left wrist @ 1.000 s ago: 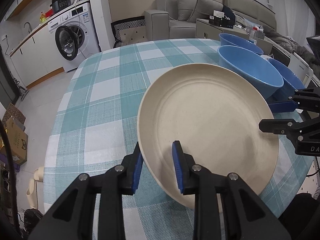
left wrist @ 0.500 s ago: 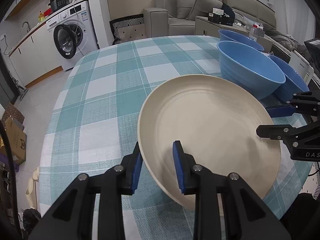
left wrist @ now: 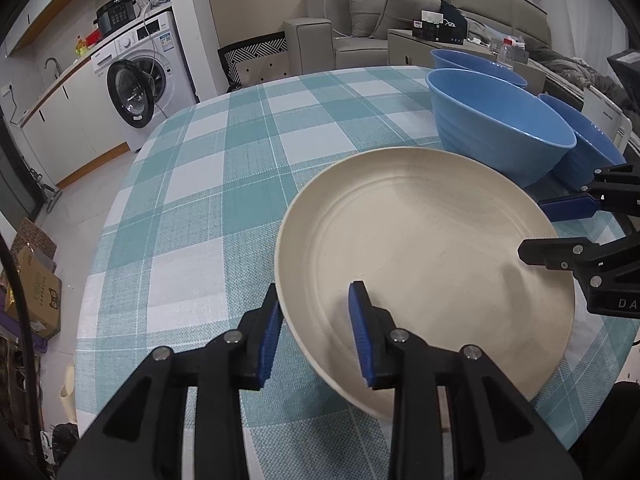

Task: Organize plates and bowls
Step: 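Lower the cream plate onto the stacked cream plates with both tools, then open both tools and pull them back from the plate stack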

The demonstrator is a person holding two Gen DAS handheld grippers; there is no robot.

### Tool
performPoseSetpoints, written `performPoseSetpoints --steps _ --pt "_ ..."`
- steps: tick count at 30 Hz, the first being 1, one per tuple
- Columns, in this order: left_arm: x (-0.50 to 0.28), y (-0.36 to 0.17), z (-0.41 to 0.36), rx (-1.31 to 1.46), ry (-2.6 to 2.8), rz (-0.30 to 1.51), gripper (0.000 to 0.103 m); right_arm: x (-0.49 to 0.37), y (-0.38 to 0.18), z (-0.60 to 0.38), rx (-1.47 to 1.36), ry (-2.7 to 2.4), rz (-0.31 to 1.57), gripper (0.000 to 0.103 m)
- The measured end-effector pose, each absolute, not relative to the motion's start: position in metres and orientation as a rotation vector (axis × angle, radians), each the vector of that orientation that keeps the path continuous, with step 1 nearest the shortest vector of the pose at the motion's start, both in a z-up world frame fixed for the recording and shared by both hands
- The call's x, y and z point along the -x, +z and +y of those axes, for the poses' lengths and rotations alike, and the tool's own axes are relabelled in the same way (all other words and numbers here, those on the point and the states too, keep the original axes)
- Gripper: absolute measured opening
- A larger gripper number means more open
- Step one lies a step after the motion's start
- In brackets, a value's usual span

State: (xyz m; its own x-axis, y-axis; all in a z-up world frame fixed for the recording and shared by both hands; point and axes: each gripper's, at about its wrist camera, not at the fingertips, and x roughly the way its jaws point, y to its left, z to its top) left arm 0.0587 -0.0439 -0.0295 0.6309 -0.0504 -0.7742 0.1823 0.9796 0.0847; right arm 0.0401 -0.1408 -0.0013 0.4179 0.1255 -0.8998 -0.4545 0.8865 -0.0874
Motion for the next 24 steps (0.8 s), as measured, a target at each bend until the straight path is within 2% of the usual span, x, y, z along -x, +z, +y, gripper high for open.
performPoseSetpoints --steps 8,10,14,16,24 --pt "-0.059 -0.032 -0.049 -0.193 -0.133 0.873 0.040 -0.039 -0.004 -0.146 0.343 0.384 1.076 0.044" --pt "-0.060 -0.031 -0.047 -0.175 -0.149 0.878 0.045 -0.038 -0.004 -0.147 0.331 0.401 1.074 0.050" --pt "-0.059 -0.031 -0.047 -0.169 -0.157 0.884 0.048 -0.035 -0.003 -0.149 0.333 0.425 1.058 0.054" --pt "-0.059 -0.030 -0.047 -0.153 -0.161 0.886 0.049 -0.035 -0.002 -0.152 0.314 0.430 1.057 0.065" --pt "-0.056 -0.017 -0.043 -0.094 -0.188 0.866 0.057 -0.034 0.006 -0.157 0.281 0.440 1.032 0.080"
